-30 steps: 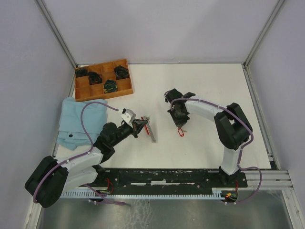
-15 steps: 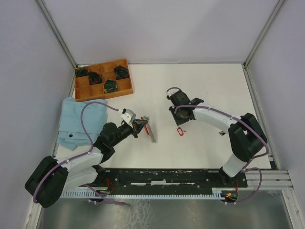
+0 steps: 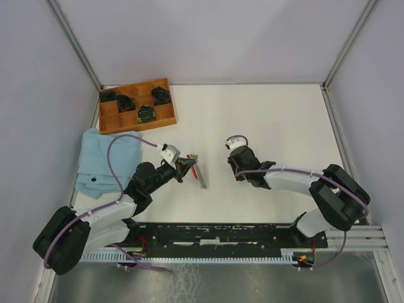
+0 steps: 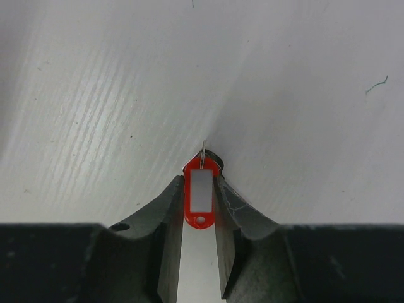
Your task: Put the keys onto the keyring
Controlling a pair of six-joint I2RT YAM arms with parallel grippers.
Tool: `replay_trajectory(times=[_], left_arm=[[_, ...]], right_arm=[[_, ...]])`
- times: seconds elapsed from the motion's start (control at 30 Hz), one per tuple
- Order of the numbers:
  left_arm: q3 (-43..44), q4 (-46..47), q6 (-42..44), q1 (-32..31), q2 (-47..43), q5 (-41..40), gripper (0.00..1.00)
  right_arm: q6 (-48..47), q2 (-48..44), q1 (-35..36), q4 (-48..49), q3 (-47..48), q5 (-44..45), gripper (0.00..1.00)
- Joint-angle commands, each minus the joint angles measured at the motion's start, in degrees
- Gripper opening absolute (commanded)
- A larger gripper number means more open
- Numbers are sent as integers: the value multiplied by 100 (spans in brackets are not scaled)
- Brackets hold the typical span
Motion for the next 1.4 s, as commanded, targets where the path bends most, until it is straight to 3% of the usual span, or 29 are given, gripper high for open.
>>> replay_trajectory(times=[0.0, 1.07, 1.37], left_arm=[[69, 341, 149, 15, -27, 151, 3], [78, 324, 175, 12, 15, 187, 3], [70, 342, 187, 14, 21, 207, 3]], right_arm=[[1, -212, 46, 1173, -136, 362, 32], [168, 262, 138, 1516, -418, 586, 16], [72, -40, 139, 1278, -423, 576, 3]])
